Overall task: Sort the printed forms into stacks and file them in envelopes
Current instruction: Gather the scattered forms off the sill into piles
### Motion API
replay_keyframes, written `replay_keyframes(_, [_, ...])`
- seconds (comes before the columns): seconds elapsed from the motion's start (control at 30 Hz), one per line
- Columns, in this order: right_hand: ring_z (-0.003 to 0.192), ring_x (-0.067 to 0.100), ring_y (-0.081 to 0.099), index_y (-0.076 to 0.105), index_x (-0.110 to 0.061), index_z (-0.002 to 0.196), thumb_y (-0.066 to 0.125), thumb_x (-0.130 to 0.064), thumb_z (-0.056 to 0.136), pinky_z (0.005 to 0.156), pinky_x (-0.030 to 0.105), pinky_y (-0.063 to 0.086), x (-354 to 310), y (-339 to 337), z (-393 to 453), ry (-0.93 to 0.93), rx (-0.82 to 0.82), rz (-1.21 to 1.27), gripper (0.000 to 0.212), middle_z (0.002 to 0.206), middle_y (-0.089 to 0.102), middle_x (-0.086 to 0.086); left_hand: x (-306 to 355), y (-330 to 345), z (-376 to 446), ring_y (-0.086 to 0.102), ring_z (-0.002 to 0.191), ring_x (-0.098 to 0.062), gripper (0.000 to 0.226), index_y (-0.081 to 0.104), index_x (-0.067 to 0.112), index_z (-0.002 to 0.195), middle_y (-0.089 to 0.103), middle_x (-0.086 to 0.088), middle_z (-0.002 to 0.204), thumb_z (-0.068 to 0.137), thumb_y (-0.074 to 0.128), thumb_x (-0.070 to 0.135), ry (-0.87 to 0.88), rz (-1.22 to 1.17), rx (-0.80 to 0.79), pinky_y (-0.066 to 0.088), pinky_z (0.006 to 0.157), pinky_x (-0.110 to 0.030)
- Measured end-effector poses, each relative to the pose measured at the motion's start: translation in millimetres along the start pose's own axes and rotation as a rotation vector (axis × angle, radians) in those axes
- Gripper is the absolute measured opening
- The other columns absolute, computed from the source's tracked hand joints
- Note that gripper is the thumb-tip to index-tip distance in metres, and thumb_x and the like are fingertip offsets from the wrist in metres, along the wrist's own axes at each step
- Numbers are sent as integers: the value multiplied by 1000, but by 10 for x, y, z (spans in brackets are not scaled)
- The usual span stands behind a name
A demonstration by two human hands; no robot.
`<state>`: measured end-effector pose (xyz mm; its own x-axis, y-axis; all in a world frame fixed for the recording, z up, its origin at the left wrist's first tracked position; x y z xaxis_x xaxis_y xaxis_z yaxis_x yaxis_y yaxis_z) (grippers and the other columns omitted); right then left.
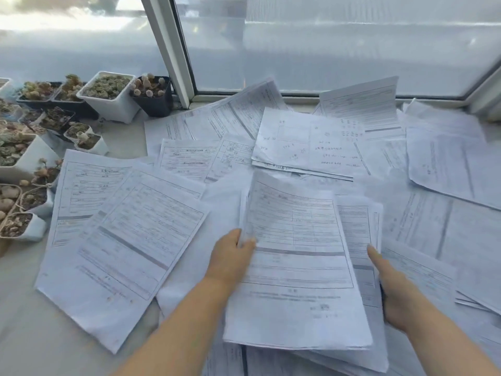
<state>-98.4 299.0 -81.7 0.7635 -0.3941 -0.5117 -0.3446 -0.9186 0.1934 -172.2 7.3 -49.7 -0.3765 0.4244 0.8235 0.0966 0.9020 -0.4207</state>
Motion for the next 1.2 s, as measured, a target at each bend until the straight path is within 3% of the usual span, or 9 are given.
replay_keyframes(0.07, [105,36,68,74,-21,111,59,-62,82,80,48,57,-3,-9,32,29,-53,66,52,117,69,14,36,141,-28,53,94,-18,15,61,18,101,55,6,94,87,63,23,40,133,27,45,84,-31])
replay_keyframes(0.13, [106,37,67,68,-21,119,68,-50,79,78,51,57,-26,-3,34,26,-96,84,49,120,68,15,-27,113,-41,45,115,-20,34,56,12,120,49,0,114,87,62,20,-9,202,124,37,99,-32])
replay_keyframes(0.3, [91,36,71,61,1,121,61,2,83,69,42,59,-59,281,41,-66,-116,-129,39,105,72,20,-43,297,-145,36,127,-15,53,44,21,134,39,1,129,85,64,22,-71,85,-12,30,109,-28])
replay_keyframes(0.4, [94,37,70,62,-1,120,60,5,86,77,44,57,-219,400,-49,-167,-114,-205,35,105,72,19,-27,164,-130,39,129,-16,85,24,19,148,36,2,137,79,75,25,-137,-10,-8,35,107,-33])
replay_keyframes(0.57, [104,33,68,69,-8,116,72,-5,81,77,35,59,-760,668,-573,-394,-392,-285,36,114,70,16,402,-57,-217,67,103,-26,58,63,10,117,69,-11,114,63,81,17,-74,-548,-303,56,83,-33])
replay_keyframes(0.8, [98,-1,67,72,-49,101,77,-31,77,73,6,50,-1339,888,-1118,-818,-270,-411,30,106,72,-18,1052,-550,-431,68,92,-3,27,74,30,100,74,11,99,74,78,24,323,-454,-2,49,71,-8])
replay_keyframes(1.0, [104,9,66,64,-24,120,80,-23,67,78,19,54,-1074,770,-699,-778,-141,-339,55,111,72,-8,881,-406,-312,64,77,3,29,72,40,91,72,18,89,77,78,15,244,-451,20,47,63,-7])
replay_keyframes(1.1, [105,8,63,62,-29,117,73,-14,81,88,29,51,-1024,778,-622,-758,-82,-290,40,109,71,-8,883,-248,-278,56,94,-5,19,68,34,88,72,16,81,84,71,16,190,-466,10,50,58,-11])
replay_keyframes(1.2, [99,12,65,70,-42,99,69,-18,87,81,32,51,-1091,816,-692,-768,-30,-313,27,100,72,-11,1015,-216,-271,65,87,2,27,70,45,89,72,15,91,90,64,19,237,-495,-1,49,59,-10])
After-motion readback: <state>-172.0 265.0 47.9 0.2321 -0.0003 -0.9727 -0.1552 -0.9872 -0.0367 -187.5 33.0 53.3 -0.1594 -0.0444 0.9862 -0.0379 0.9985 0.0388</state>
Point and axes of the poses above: each hand's wrist, its own z-axis towards the middle knuckle, its own y-axis out of the palm, x = y × z, the point moved 6 cm from there along z, towards the middle knuckle
